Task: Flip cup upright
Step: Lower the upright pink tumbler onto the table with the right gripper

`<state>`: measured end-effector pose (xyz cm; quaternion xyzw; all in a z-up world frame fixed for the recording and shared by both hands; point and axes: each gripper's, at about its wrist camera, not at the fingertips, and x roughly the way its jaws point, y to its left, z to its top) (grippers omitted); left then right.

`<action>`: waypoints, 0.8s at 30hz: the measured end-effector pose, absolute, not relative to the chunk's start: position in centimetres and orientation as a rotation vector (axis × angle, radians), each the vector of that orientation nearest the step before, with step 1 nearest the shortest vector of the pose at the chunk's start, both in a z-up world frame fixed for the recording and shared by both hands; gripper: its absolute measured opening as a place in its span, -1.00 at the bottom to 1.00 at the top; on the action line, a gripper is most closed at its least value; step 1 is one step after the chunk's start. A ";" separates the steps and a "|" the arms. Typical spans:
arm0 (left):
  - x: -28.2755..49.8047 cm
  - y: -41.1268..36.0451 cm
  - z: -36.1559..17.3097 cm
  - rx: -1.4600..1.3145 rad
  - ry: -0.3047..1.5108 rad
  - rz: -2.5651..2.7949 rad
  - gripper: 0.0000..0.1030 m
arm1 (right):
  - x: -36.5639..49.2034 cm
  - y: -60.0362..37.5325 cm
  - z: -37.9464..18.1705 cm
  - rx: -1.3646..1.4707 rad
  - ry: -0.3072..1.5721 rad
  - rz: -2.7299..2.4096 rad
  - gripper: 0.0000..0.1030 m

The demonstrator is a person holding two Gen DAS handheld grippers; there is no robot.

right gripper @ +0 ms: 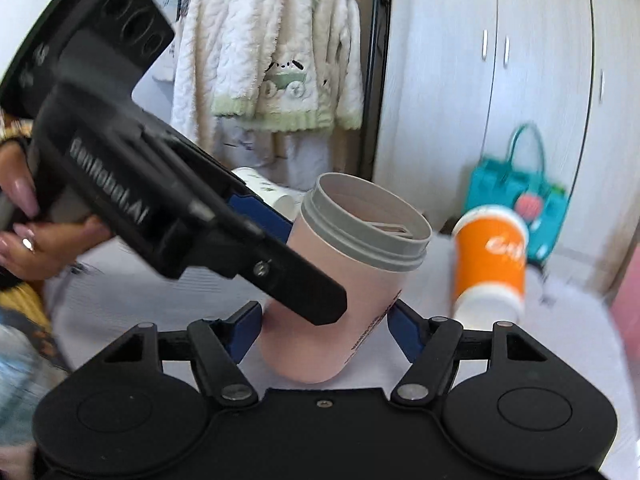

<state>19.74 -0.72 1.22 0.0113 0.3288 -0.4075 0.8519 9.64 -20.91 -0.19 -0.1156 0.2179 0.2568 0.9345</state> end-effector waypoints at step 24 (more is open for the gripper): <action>20.5 -0.8 0.7 -0.061 0.639 -0.807 0.33 | 12.5 -21.6 -0.4 -0.277 0.427 0.475 0.54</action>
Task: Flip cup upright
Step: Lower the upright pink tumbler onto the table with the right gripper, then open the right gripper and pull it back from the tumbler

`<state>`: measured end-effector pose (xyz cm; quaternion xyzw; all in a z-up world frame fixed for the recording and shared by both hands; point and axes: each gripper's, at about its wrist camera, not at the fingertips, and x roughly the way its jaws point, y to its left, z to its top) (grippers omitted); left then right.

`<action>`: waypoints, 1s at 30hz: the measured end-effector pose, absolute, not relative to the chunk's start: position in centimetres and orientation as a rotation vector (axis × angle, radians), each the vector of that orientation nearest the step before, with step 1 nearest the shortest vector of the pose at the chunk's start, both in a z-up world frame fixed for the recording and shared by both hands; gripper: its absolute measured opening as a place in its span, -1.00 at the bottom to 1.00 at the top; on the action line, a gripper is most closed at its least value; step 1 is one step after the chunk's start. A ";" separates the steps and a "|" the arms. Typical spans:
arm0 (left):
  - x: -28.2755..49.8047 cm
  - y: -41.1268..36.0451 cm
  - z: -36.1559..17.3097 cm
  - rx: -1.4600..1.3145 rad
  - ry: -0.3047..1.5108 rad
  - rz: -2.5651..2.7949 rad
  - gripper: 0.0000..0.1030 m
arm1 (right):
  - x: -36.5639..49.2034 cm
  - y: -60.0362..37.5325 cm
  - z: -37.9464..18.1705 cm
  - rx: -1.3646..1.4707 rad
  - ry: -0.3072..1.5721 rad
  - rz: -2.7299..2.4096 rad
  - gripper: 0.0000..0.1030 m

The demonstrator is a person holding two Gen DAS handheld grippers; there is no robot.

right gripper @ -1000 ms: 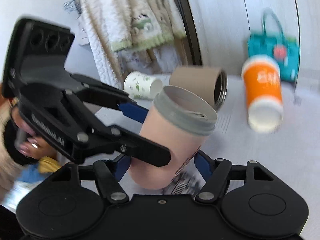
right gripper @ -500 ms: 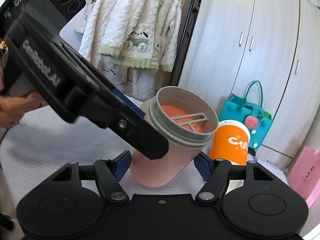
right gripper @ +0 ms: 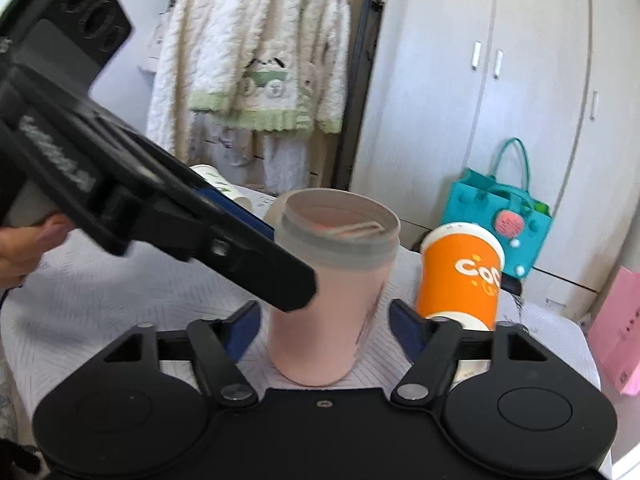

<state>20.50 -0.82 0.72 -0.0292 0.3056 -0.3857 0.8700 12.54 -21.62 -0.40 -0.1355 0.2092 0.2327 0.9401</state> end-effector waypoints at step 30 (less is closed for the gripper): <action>9.4 0.6 2.9 0.022 0.640 -0.409 0.65 | 3.8 -26.4 2.5 -0.114 0.344 0.391 0.62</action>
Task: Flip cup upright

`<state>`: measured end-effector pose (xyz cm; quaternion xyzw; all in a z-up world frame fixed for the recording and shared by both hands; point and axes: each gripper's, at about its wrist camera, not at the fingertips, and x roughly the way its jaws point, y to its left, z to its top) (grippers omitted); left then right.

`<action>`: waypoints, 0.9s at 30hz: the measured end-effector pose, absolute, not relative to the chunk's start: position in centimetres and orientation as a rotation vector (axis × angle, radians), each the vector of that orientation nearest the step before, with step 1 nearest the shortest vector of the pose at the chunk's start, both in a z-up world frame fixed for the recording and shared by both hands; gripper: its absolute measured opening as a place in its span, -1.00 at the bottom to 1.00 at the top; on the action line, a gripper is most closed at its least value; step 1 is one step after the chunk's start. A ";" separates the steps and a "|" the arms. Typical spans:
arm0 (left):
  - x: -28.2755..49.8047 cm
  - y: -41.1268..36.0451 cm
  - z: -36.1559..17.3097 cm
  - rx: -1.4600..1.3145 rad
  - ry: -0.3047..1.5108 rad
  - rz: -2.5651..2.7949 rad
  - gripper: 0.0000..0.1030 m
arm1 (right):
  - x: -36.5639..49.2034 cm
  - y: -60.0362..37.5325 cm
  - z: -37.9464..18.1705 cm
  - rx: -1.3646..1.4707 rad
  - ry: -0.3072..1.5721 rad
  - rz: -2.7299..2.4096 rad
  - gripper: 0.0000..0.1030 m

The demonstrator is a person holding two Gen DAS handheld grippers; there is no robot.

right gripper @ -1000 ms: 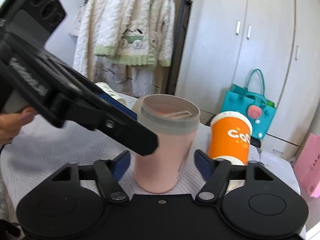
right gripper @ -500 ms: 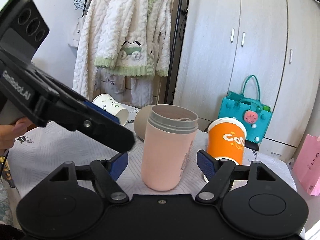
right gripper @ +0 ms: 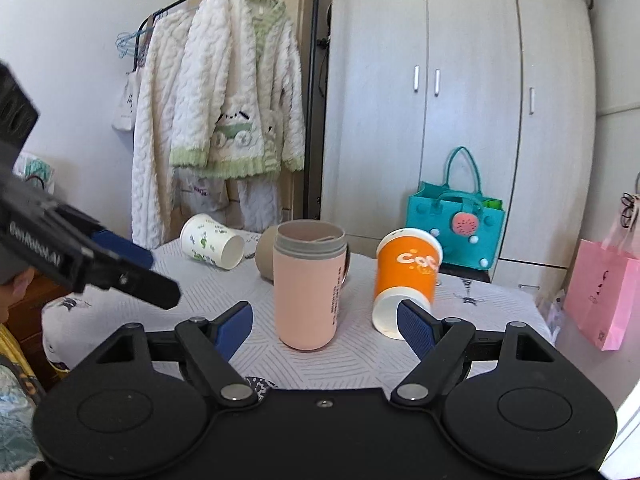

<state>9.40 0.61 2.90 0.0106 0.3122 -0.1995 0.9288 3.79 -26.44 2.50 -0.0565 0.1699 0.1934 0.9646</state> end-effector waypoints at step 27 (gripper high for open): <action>0.8 0.4 3.6 0.020 0.481 -0.146 0.91 | -3.6 -27.9 3.5 -0.092 0.275 0.187 0.88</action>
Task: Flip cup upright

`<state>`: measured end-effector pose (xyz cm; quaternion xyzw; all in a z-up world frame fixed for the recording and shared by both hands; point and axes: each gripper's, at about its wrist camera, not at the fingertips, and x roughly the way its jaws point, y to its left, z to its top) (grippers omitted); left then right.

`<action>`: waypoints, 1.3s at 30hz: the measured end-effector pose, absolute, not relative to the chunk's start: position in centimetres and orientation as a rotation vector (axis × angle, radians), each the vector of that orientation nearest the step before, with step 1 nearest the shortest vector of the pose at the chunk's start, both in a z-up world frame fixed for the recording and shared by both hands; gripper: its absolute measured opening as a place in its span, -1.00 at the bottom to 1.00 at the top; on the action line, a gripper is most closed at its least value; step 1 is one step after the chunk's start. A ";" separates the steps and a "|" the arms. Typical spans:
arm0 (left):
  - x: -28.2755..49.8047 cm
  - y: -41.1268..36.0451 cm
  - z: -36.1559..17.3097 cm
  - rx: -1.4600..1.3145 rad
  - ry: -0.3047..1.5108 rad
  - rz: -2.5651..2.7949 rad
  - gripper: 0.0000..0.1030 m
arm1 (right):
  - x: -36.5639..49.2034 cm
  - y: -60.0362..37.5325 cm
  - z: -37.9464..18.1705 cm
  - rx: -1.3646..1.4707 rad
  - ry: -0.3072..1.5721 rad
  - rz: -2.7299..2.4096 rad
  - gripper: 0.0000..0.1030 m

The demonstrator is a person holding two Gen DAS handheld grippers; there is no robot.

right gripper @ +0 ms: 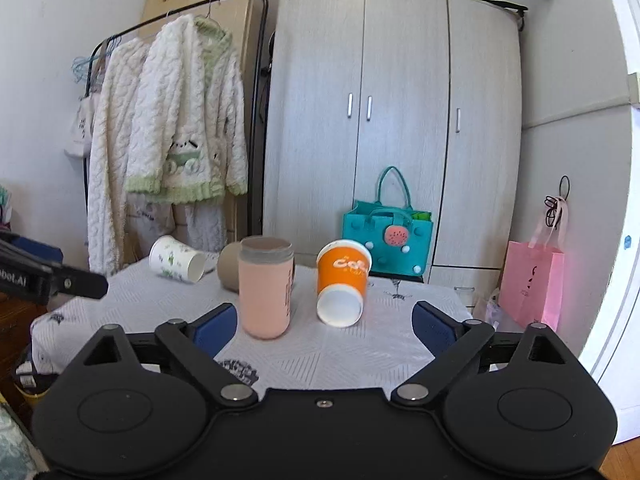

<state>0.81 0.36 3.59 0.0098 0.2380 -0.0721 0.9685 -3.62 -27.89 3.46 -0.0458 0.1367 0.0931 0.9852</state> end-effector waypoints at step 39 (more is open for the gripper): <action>0.9 1.1 -0.6 -0.040 0.526 0.043 1.00 | -3.5 -26.8 0.2 -0.027 0.369 0.015 1.00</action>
